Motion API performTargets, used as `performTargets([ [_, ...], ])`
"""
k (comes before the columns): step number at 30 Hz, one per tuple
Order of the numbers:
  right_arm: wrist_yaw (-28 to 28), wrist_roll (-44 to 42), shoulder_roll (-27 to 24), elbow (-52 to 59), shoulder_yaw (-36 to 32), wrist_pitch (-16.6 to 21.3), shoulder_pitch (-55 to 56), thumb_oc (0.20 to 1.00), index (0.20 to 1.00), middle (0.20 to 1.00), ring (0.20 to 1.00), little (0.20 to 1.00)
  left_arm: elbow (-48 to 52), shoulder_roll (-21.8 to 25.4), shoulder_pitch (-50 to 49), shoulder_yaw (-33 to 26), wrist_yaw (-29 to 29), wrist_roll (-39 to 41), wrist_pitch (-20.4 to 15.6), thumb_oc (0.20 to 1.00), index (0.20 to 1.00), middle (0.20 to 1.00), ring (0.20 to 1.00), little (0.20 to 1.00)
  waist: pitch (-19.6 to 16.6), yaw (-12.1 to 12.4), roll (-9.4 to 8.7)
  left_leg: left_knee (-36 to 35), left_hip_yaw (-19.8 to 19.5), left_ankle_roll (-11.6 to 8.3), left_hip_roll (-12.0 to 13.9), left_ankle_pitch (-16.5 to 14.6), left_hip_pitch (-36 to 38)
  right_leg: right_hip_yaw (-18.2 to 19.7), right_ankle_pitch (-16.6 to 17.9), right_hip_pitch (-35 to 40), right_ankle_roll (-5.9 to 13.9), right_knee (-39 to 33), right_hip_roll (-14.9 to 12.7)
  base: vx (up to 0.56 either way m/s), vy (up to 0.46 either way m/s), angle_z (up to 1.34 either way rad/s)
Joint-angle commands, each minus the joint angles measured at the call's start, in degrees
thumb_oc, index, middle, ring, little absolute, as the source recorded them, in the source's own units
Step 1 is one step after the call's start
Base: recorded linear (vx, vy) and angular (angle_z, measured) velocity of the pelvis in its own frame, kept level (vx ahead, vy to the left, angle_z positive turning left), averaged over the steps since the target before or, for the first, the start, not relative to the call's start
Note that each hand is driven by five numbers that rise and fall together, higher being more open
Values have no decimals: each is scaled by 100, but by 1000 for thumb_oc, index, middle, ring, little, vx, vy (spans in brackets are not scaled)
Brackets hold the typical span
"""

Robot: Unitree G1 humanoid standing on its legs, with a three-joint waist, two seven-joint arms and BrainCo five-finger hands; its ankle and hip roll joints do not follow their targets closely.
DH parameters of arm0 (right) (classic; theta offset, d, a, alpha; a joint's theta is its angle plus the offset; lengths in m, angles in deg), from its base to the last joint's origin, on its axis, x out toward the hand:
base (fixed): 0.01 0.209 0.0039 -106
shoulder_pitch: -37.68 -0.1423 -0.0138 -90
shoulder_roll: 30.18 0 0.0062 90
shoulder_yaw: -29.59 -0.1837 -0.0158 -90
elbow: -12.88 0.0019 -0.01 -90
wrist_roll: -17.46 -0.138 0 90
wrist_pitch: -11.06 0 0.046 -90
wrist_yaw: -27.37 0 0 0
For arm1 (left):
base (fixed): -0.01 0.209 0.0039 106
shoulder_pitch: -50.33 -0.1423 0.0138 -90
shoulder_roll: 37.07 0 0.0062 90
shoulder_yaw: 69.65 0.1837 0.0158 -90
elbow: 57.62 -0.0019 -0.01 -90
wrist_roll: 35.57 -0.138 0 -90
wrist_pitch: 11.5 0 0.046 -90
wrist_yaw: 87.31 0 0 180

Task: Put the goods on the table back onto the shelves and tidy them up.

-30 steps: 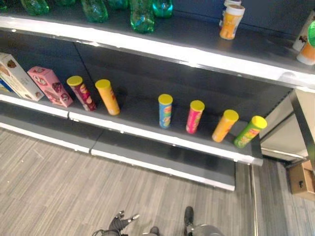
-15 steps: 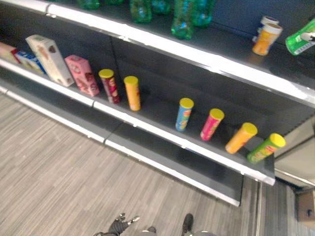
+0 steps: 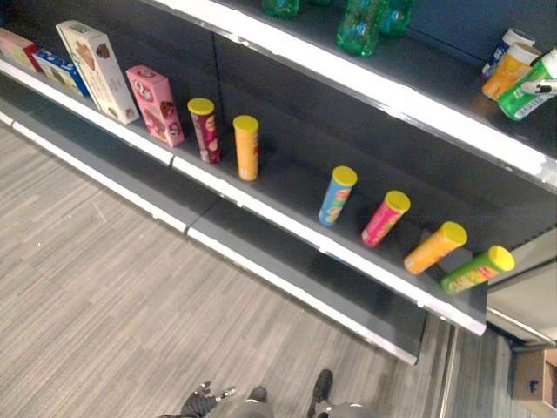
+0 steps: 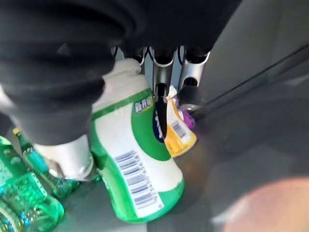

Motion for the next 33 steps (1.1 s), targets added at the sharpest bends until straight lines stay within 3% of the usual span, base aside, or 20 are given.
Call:
performTargets([
  [1,-57,61,-391,94,133,112,-319,200,200,200,200,200,-139,270,168,6,51,155,-169,1000,1000,1000,1000,1000,54,41,-7,-189,393,-507,243,23,-93,-104,-1216,558,559,405,-207,0,0,0],
  [10,-77,68,-369,4,87,96,-284,200,200,200,200,200,-145,311,180,-51,51,225,-177,1000,1000,1000,1000,1000,105,61,-44,-212,401,-516,252,32,-108,-103,-1230,526,546,413,-201,0,0,0],
  [23,1,552,-432,5,771,97,-781,200,200,200,200,200,-280,401,198,-182,19,193,-189,1000,1000,1000,1000,1000,149,72,-151,-208,384,-543,272,32,-119,-126,-1269,549,513,422,-177,0,0,0],
  [33,11,516,-385,81,743,98,-711,200,200,200,200,200,-365,404,204,-205,32,162,-178,1000,1000,1000,1000,1000,136,81,-181,-213,392,-542,288,9,-76,-127,-1277,576,503,422,-157,0,0,0],
])
